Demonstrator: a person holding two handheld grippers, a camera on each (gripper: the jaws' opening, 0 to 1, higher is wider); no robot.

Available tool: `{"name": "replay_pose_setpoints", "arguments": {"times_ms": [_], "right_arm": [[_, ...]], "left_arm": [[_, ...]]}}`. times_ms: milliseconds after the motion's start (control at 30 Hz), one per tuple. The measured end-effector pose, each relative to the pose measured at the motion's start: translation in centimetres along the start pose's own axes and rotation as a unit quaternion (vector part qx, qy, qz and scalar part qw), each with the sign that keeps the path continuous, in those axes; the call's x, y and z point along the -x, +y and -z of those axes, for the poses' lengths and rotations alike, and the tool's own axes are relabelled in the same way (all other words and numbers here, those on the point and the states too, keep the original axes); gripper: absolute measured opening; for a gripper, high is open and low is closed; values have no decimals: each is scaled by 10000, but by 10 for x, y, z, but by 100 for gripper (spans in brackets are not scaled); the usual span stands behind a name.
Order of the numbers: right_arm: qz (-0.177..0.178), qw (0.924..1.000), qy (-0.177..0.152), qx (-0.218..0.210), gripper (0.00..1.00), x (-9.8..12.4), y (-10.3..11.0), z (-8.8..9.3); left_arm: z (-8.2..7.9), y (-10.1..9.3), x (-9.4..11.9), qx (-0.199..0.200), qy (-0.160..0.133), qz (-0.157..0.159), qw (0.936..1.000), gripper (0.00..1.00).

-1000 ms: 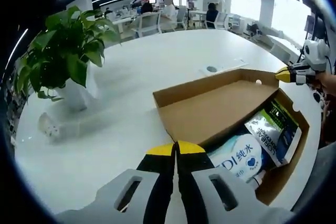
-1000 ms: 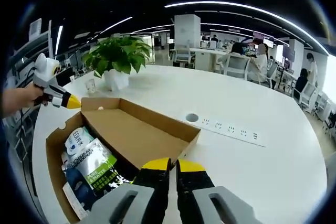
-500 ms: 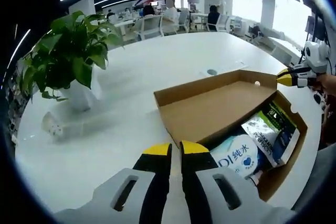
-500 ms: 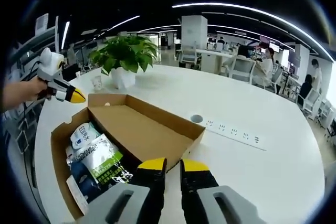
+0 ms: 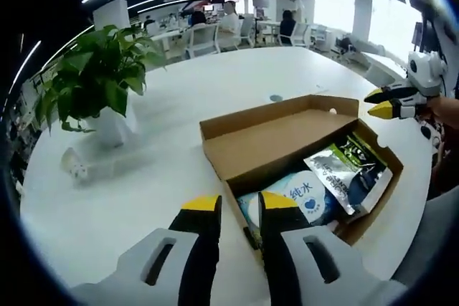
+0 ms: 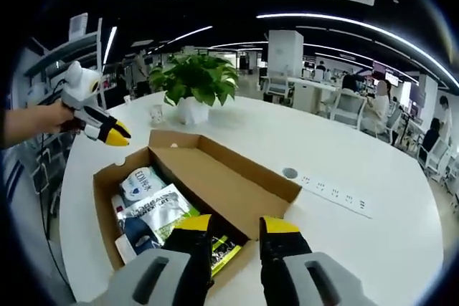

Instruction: Operate the shoe box by opening the lid, removing the specified soft item, and placing it in the target area until the item is outside and the box remains undamaged.

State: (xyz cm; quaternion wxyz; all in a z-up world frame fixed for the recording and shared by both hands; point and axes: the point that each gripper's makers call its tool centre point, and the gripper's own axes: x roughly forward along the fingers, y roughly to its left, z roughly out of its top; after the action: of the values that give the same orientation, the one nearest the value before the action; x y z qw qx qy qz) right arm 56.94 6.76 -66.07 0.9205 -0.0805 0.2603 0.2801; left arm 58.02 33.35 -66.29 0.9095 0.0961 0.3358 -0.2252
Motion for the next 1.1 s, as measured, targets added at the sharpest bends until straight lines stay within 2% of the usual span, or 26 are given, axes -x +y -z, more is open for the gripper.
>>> {"name": "replay_pose_setpoints", "arguments": {"times_ms": [367,500,800,1100], "right_arm": [[-157,9997,-26,182,31,15,18,-1],[-192,9997,-5,174,39,21,21,1],[-259,9992,12,303,48,34,27,9],[-330,9991,-33,260,55,42,29,13]], "left_arm": [[15,-29,26,94,41,185,9998,28],[19,-44,32,96,55,292,9995,30],[32,-79,38,86,112,500,9987,33],[35,-100,40,68,169,668,9976,34]]}}
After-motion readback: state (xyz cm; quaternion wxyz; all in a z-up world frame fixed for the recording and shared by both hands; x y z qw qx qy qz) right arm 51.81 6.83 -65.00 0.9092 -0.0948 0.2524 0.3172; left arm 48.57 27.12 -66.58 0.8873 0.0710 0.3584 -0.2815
